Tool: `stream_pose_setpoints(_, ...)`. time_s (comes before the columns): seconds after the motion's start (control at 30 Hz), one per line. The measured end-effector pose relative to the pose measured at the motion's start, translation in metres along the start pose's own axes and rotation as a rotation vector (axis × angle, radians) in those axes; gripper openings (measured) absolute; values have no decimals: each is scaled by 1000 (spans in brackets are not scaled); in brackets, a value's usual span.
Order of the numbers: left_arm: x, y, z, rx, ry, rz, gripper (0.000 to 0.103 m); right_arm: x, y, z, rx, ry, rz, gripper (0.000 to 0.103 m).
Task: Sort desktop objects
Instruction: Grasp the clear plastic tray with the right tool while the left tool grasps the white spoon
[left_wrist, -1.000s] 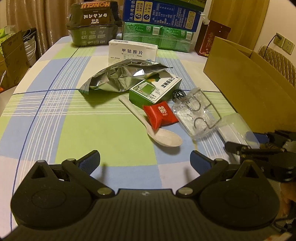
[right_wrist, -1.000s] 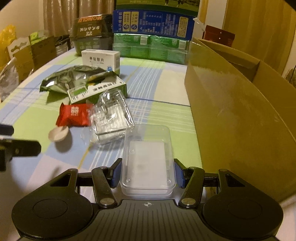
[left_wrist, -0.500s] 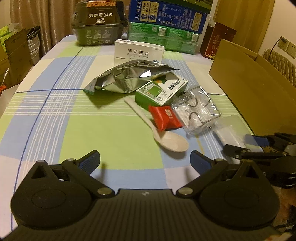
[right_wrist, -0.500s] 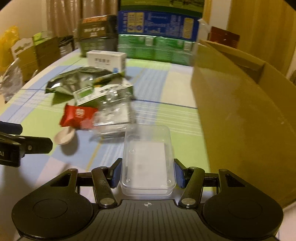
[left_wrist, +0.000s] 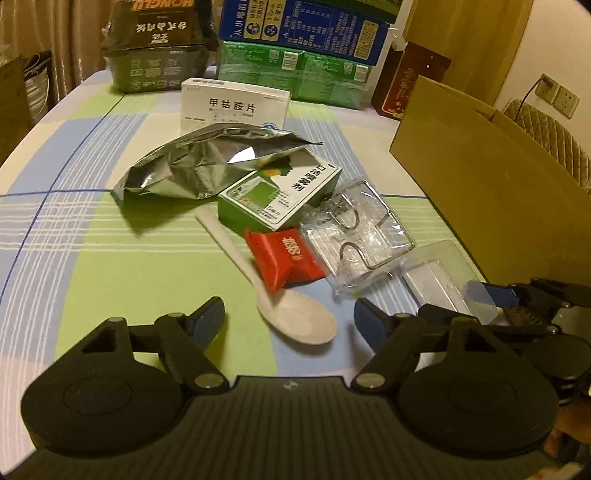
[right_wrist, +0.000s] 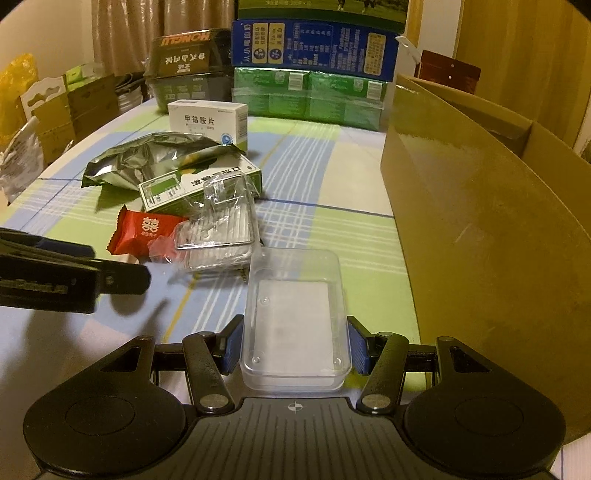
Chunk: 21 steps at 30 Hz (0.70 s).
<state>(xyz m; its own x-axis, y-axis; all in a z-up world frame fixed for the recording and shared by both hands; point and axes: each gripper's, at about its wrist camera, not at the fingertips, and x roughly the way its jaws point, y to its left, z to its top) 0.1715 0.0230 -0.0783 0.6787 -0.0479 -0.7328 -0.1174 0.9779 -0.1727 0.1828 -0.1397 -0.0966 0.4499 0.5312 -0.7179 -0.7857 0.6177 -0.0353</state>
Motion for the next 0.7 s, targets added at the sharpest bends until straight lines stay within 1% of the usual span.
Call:
stream_pose_setpoints(0.1, 5, -5, 0, 12, -2, 29, 62, -1, 1, -1, -4, -2, 4, 54)
stream_pose_setpoints(0.17, 9, -6, 0, 11, 6, 51, 43, -3, 2, -3, -6, -2, 9, 54)
stream_pose_setpoints(0.23, 9, -8, -1, 24, 6, 83, 36, -5, 3, -5, -7, -2, 15, 54)
stream_pose_setpoints(0.33, 3, -8, -3, 14, 8, 100, 29, -9, 6, -7, -7, 1, 26, 54)
stream_pose_setpoints(0.37, 1, -8, -4, 14, 7, 106, 23, -11, 6, -8, -4, 3, 31, 54)
stream_pose_setpoints(0.43, -4, -9, -9, 26, 15, 120, 15, -15, 7, -10, -1, 3, 40, 54)
stream_pose_setpoints(0.5, -10, -11, -14, 32, 28, 124, 14, -21, 7, -14, 8, 5, 48, 54)
stream_pose_setpoints(0.57, -16, -13, -20, 49, 37, 131, 8, -26, 8, -18, 19, 11, 55, 54)
stream_pose_setpoints(0.6, -19, -14, -23, 61, 40, 135, 6, -29, 8, -21, 23, 13, 58, 54)
stream_pose_setpoints(0.7, -29, -19, -32, 106, 42, 151, 6, -40, 8, -29, 35, 18, 66, 54)
